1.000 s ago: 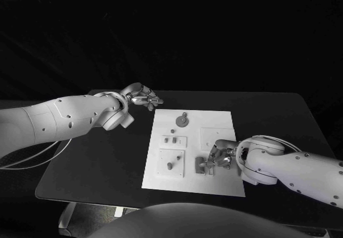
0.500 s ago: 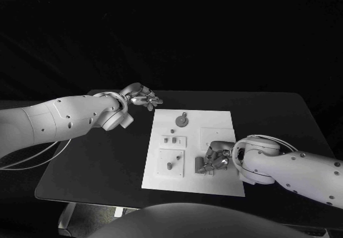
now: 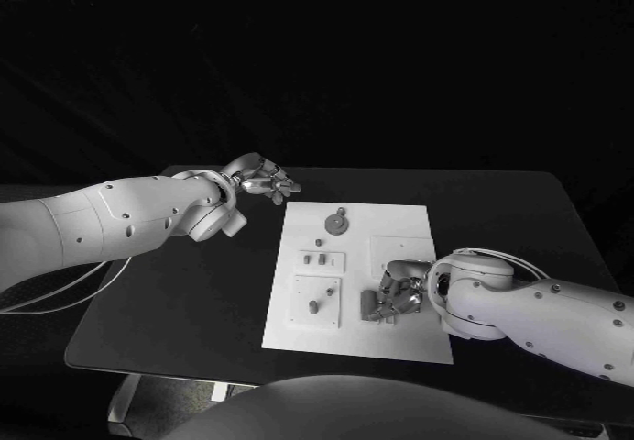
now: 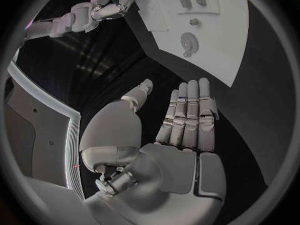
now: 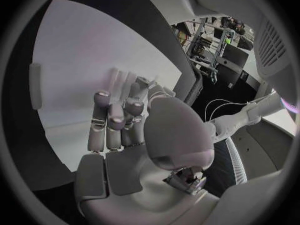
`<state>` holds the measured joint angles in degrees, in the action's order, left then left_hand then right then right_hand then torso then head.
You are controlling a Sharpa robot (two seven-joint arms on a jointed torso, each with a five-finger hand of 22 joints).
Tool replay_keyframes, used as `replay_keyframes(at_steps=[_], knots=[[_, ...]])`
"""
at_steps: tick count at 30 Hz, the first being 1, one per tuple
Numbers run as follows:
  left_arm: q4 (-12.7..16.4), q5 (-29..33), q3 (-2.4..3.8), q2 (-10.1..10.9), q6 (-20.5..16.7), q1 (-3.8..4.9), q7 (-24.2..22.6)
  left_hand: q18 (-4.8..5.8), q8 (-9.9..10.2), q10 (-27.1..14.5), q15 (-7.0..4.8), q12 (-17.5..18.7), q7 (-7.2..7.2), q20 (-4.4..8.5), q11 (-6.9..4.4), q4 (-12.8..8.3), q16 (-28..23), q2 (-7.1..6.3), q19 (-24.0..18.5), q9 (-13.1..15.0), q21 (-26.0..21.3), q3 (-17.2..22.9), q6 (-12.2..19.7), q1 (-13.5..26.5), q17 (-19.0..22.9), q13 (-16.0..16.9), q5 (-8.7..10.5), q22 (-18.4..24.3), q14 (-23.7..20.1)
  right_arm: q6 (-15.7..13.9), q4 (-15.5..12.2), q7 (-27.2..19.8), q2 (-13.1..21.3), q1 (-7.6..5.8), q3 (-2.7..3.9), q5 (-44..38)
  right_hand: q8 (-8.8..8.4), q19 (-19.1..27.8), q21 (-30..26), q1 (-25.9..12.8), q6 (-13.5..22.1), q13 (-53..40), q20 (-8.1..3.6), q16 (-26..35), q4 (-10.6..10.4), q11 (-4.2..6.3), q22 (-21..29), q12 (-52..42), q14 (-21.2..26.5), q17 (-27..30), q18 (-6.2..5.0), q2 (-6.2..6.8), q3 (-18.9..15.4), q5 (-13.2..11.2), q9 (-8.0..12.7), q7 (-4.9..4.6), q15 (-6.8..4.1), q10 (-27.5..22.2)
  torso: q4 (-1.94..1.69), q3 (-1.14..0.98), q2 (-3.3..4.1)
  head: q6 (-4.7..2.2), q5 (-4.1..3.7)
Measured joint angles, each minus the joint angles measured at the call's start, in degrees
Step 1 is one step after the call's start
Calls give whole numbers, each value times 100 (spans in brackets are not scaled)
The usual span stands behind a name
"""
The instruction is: Assemble the parts on the task board
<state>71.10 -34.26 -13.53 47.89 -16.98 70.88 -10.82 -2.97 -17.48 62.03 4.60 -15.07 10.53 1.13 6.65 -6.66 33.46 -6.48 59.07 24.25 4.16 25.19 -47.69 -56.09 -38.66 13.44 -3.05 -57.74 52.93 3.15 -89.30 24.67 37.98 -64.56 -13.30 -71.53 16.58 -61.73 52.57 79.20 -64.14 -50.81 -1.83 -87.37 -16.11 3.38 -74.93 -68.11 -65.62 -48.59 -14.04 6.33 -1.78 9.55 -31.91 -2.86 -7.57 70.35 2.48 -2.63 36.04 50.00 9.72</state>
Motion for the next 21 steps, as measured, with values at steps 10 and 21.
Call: replay_keyframes(at_steps=[10, 21], knots=[[2, 0, 0, 0, 3, 0, 1, 0, 0, 0, 0, 0, 0, 0, 0, 0, 0, 0, 0, 0, 0, 0, 0, 0, -5, 5, 0, 0, 0, 65, -11, 54, -8, 0, -10, -184, 0, 0, 0, 128, 0, -5, 0, 0, -16, 0, 1, 0, 0, 0, -15, -23, 16, 90, -7, 1, 1, 0, 4, -4, 0, 0, 5], [4, 0, 0, 2, 6, 0, 2, 0, 0, 0, 0, 22, 0, 0, 0, 0, 0, 0, 0, 0, 0, 0, 0, 0, -4, 4, 0, 0, 0, 62, -21, 148, -28, 1, -20, -407, 0, 0, 0, 173, 0, -5, 1, 0, -32, 0, 1, 0, 0, 0, -52, -23, 31, 132, -12, 1, 3, -1, 4, -4, -1, 0, -7]])
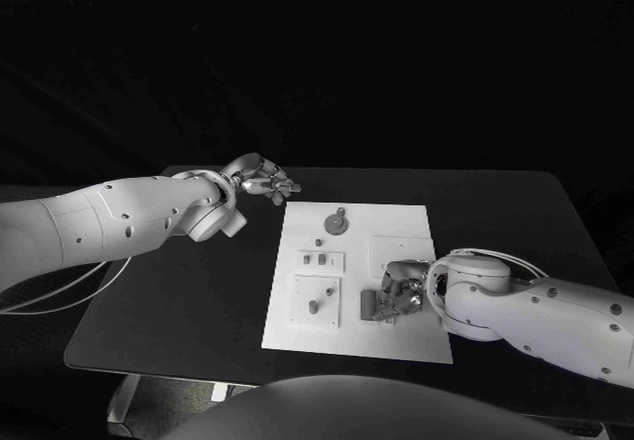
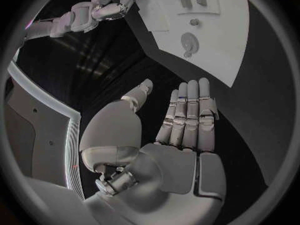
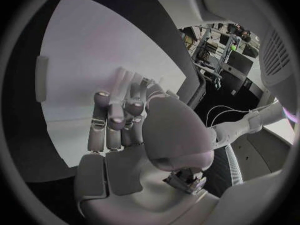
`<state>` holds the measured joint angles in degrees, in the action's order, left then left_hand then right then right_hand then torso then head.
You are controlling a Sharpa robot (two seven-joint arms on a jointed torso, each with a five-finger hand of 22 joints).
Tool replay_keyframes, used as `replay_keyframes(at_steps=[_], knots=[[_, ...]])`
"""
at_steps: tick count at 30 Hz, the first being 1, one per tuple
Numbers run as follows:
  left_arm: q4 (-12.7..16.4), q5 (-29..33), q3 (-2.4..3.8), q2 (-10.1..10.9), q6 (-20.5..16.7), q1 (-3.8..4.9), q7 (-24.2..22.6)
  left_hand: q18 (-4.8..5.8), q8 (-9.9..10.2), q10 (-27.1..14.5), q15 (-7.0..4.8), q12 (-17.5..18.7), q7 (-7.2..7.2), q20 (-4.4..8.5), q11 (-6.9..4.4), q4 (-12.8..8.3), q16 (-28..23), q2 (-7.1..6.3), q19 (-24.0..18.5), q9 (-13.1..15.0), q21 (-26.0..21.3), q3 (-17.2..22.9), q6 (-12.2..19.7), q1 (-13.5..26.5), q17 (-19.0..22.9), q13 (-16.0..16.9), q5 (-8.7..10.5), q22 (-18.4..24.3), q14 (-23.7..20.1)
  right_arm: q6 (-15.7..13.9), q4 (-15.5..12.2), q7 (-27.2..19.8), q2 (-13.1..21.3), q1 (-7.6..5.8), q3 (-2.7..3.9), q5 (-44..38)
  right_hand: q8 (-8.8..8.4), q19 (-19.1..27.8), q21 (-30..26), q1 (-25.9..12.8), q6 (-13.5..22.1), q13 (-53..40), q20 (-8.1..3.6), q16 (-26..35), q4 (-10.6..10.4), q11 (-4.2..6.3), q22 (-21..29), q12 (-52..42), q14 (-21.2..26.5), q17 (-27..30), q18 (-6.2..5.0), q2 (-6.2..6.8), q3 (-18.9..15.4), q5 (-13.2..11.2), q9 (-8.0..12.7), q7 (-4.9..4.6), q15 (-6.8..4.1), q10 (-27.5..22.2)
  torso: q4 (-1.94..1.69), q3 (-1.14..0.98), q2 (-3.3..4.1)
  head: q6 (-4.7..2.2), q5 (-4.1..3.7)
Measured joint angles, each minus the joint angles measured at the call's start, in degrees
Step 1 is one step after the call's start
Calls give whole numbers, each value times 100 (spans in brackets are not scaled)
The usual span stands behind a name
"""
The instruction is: Assemble the parts on the task board
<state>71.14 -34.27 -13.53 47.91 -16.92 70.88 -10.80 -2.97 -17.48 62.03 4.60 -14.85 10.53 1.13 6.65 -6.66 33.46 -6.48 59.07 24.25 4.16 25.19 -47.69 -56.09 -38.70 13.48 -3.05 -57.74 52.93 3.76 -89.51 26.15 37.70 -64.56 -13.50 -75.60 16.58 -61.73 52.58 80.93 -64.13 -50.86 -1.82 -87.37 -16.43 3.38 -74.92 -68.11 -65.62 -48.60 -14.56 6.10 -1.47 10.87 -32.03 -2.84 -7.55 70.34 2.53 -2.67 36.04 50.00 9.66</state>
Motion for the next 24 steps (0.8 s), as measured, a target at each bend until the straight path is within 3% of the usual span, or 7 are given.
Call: replay_keyframes(at_steps=[7, 11, 17, 20, 24], knots=[[2, 0, 0, 4, 1, 0, 1, 0, 0, 0, 0, 0, 0, 0, 0, -16, 0, 0, 0, 0, 0, -16, 0, 0, -6, 0, 0, 0, 0, -19, 9, 46, 0, 0, -1, -67, 0, -20, 0, -74, -24, 0, 20, 0, -16, 21, 0, 0, -19, 0, -5, -70, 16, 143, -5, -7, 19, 21, -1, 1, -1, 0, -4], [2, 0, 0, 5, 3, 0, 1, 0, 0, 0, 0, 0, 0, 0, 0, -16, 0, 0, 0, 0, 0, -16, 0, 0, -5, -1, 0, 0, 0, -28, 12, 62, 1, 0, -1, -87, 0, -20, 0, -170, -29, 1, 20, 0, -16, 21, 0, 0, -40, 0, -4, -46, 64, 320, -5, -11, 40, 21, -1, 1, -1, 0, -7], [2, 0, 0, 7, 3, 0, 2, 0, 0, 0, 0, 0, 0, 0, 0, -16, 0, 0, 0, 0, 0, -16, 0, 0, -5, 4, 0, 0, 0, -54, -3, 59, 51, 0, -1, -96, 0, -20, 0, -254, -30, -5, 20, 0, -28, 0, 0, 0, -40, 0, -2, -8, 75, 333, -5, -11, 41, 42, -1, 1, -1, 0, -9], [1, 0, 0, 8, 4, 0, 2, 0, 0, 0, 0, 0, 0, 0, 0, -16, 0, 0, 0, 0, 0, -16, 0, 0, -6, 4, 0, 0, 0, -158, -47, 42, 142, 0, -1, -48, 0, -20, 0, -283, -30, -5, 20, 0, -23, 0, 0, 0, -40, 7, -1, 21, 123, 333, -5, -10, 41, 41, 1, 1, -1, 0, -9], [1, 0, 0, 10, 4, 0, 4, 0, 0, 20, 0, 0, 0, 0, 20, -16, 0, 0, 0, 0, 0, -16, 0, 0, -10, 4, 0, 0, 0, -433, -150, -3, 409, -12, 14, 285, -132, -41, 0, -331, 161, -30, 40, 0, -14, -85, 1, -49, -72, 7, 0, 69, 226, 333, 15, -53, 49, 122, 3, 0, -4, 0, -17]])
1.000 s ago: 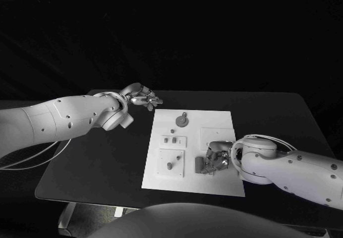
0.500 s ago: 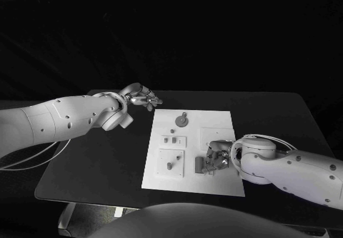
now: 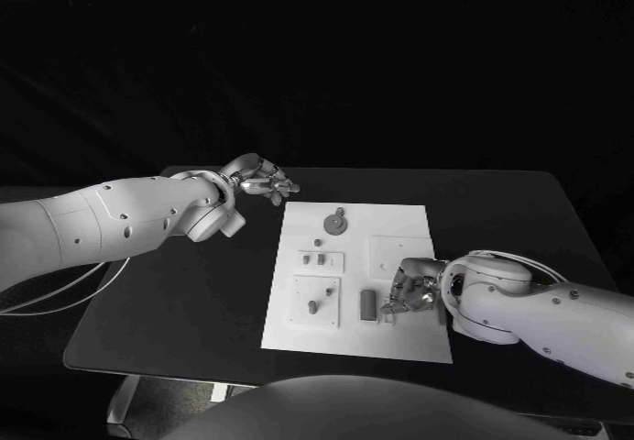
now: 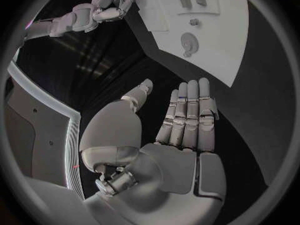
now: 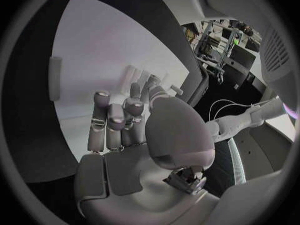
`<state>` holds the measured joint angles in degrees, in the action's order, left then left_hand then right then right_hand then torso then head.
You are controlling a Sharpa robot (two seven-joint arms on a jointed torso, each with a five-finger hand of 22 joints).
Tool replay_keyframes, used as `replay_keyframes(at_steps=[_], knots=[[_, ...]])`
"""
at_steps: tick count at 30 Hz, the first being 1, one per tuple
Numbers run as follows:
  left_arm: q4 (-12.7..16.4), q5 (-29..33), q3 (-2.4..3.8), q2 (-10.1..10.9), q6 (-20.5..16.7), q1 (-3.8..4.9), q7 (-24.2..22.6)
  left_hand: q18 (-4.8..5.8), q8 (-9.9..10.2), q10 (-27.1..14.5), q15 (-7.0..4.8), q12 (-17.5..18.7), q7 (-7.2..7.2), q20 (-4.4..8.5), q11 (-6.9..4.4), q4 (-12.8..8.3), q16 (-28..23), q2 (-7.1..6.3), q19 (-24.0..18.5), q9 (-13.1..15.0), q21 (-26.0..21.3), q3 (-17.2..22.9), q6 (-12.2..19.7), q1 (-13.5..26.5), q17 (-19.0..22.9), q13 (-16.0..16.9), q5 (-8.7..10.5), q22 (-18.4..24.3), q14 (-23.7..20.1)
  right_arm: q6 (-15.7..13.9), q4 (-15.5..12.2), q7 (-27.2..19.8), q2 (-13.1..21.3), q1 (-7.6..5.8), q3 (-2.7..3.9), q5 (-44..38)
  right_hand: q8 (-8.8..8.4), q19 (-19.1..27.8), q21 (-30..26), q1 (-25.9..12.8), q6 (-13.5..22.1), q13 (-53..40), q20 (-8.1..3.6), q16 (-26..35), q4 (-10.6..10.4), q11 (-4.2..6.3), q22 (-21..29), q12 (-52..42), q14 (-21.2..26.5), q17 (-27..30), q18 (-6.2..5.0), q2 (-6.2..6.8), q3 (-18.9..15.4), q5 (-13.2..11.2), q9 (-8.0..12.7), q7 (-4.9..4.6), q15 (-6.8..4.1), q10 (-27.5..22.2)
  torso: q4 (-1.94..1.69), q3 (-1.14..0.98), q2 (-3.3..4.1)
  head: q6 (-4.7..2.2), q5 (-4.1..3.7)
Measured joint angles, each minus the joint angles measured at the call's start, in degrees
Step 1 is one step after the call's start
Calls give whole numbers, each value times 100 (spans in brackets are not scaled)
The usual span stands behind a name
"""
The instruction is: Assemble the parts on the task board
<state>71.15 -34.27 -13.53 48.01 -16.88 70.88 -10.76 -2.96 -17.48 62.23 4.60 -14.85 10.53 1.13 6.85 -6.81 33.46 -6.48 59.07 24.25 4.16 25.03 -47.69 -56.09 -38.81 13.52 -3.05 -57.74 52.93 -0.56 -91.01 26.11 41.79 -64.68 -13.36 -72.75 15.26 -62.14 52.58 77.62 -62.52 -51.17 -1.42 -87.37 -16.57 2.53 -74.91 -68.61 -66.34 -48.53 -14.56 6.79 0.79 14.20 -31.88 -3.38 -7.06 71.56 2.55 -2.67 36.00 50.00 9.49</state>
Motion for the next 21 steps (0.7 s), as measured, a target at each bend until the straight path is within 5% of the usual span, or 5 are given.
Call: replay_keyframes(at_steps=[8, 13, 21], knots=[[-2, 0, 0, 0, 2, 0, 6, 0, 0, 0, 0, 0, 0, 0, 0, 0, 0, 0, 0, 0, 0, 0, 0, 0, 1, -1, 0, 0, 0, -337, -17, -91, 478, -315, 47, 778, -114, -1, 0, -133, 250, -1, 0, 0, -10, -123, 0, -21, -30, 0, 33, -75, 83, 0, -6, -45, 10, 0, 8, -3, -1, 0, -57], [-2, 0, 0, -2, 2, 0, 12, 0, 0, 0, 0, 0, 0, 0, 0, 0, 0, 0, 0, 0, 0, 0, 0, 0, -5, -1, 0, 0, 0, -224, -11, -14, 801, -468, 27, 1180, -208, 77, -83, -349, 522, 31, 50, 74, 6, -241, 0, 10, 74, 8, 44, -313, 225, 0, -11, -176, 114, -163, 9, -3, 1, 0, -96], [-15, 0, -1, -42, 1, 0, 27, 0, 0, 0, 0, 0, 0, 0, 0, 0, 0, 0, 0, 0, 0, 0, 0, 0, -5, 0, 0, 0, 0, 149, 106, 193, 1285, -677, 35, 1337, -208, 176, -83, -343, 612, 36, 90, 74, 6, -233, 1, 10, 148, 0, 54, -336, 225, 0, -59, -226, 106, -237, 18, -7, -2, 0, -230]])
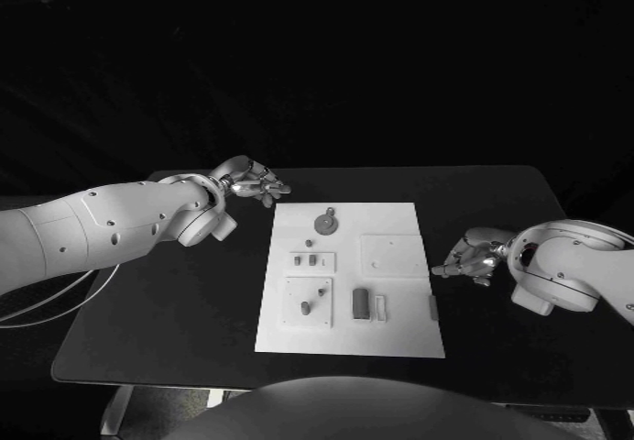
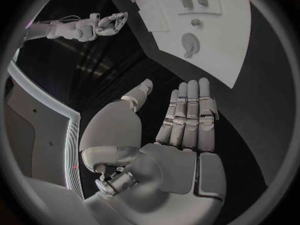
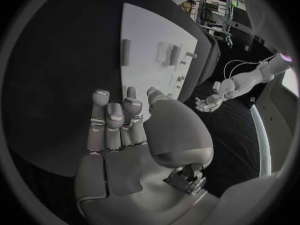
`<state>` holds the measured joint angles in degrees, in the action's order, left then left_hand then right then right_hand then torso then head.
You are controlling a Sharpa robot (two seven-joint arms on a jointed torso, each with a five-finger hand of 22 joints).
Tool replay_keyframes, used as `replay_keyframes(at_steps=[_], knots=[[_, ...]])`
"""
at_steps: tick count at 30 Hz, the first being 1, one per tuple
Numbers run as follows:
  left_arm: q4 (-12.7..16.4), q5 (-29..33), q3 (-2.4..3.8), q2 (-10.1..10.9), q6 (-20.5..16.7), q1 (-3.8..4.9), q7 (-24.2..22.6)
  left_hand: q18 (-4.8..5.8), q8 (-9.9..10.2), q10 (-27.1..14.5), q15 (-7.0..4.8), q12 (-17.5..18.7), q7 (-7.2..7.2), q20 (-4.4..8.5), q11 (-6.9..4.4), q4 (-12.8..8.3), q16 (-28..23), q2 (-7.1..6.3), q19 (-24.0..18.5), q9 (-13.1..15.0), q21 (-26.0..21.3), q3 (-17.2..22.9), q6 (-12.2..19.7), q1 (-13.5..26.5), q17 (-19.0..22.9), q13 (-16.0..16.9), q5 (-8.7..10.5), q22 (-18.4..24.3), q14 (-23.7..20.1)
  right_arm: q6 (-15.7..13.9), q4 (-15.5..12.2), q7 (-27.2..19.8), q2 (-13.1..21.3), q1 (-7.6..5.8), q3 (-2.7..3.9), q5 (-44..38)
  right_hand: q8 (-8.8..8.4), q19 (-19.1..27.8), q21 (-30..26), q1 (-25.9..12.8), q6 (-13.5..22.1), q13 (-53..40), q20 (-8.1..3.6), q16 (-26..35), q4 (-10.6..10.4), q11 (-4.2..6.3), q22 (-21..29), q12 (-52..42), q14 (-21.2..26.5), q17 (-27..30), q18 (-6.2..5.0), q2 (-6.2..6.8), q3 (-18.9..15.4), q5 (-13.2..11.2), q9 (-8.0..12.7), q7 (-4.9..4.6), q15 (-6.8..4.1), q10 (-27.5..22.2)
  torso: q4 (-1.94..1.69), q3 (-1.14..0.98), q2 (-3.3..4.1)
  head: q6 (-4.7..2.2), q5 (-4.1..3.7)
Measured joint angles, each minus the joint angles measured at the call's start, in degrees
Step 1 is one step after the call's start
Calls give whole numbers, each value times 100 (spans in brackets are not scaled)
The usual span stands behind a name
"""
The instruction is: Assemble the parts on the task board
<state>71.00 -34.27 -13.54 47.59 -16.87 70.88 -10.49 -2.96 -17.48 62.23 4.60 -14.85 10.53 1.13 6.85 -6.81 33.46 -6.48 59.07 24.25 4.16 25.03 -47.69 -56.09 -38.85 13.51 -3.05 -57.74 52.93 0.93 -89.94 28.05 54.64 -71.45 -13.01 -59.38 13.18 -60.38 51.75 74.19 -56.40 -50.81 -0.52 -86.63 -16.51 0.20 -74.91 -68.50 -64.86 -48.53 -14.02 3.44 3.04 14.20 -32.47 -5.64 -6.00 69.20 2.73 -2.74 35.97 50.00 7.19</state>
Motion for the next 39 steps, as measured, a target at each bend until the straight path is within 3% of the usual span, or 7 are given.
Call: replay_keyframes(at_steps=[5, 10, 14, 19, 28, 33, 39], knots=[[-17, 0, 0, -15, -2, 0, 10, 0, 0, 0, 0, 0, 0, 0, 0, 0, -22, 0, 0, 0, 0, 0, 0, 0, 0, 4, 0, 0, 0, 179, 36, 89, 132, 6, -11, 17, 44, 32, 0, 0, 10, 1, 13, 0, -10, 21, 0, 0, 53, -13, -59, 0, -44, 0, -36, -8, -5, -21, 6, 3, -10, 0, -65], [-22, 0, 0, -34, -3, 1, 16, 0, 0, 0, 0, 0, 0, 0, 0, 0, -22, 0, 0, 0, 0, 0, 0, 0, -5, 4, 0, 0, 0, 305, 30, 132, 150, 6, -14, 32, 77, 61, 0, -277, -4, 18, 22, 0, -30, 41, 0, 0, 63, -20, -60, 170, -42, 0, -70, -22, -1, -41, 11, 3, -12, 0, -148], [-22, 0, 0, -42, -3, 1, 17, 0, 0, 0, 0, 0, 0, 0, 0, 0, -22, 0, 0, 0, 0, 0, 0, 0, -5, 4, 0, 0, 0, 340, 87, 146, 82, 28, -16, 51, 96, 61, 0, -751, -27, 49, 22, 0, -34, 41, 0, 0, 63, -20, -60, 454, 302, -169, -87, -7, 0, -41, 10, 3, -12, 0, -249], [1, 0, 0, -46, -3, 1, 17, 0, 0, 0, 0, 0, 0, 0, 0, 0, -22, 0, 0, 0, 0, 0, 0, 0, -4, 3, 0, 0, 0, 330, 150, 147, -74, 193, -20, 90, 96, 40, -29, -1255, -29, 66, 1, 0, -24, 41, 0, -28, 63, -20, -58, 820, 981, -400, -119, -7, 0, -41, 0, 3, -8, 0, -434], [58, 0, 0, -42, -2, -2, 17, 0, 0, 0, 0, 0, 0, 0, 0, 0, -22, -22, 0, 0, 0, 0, 0, -22, -10, 3, 0, 0, 0, 317, 247, 147, -300, 439, -42, 42, 95, 39, -29, -1282, -30, 66, 2, 0, -7, 41, 0, -28, 93, -19, -54, 846, 1099, -399, -140, -6, -11, -81, -7, 10, -5, 0, -676], [64, 0, 0, -43, -1, -2, 15, 0, 0, 0, 0, 0, 0, 0, 0, 0, -22, -22, 0, 0, 0, 0, 0, -22, -10, 2, 0, 0, 0, 331, 241, 147, -423, 562, -73, -64, 95, 39, -29, -1282, -29, 65, 2, 0, -8, 41, 0, -28, 94, -19, -52, 846, 1099, -399, -147, -4, -11, -82, -10, 7, -4, 0, -739], [65, 0, 0, -31, 0, 0, 13, 0, 0, 0, 0, 0, 0, 0, 0, 0, -22, -22, 0, 0, 0, 0, 0, -22, -9, 3, 0, 0, 0, 367, 271, 146, -416, 568, -69, -217, 111, 39, -29, -1281, -25, 65, 3, 0, 8, 41, 0, -28, 98, -25, -47, 846, 1115, -399, -163, -5, -13, -122, -10, 6, -4, 0, -773]])
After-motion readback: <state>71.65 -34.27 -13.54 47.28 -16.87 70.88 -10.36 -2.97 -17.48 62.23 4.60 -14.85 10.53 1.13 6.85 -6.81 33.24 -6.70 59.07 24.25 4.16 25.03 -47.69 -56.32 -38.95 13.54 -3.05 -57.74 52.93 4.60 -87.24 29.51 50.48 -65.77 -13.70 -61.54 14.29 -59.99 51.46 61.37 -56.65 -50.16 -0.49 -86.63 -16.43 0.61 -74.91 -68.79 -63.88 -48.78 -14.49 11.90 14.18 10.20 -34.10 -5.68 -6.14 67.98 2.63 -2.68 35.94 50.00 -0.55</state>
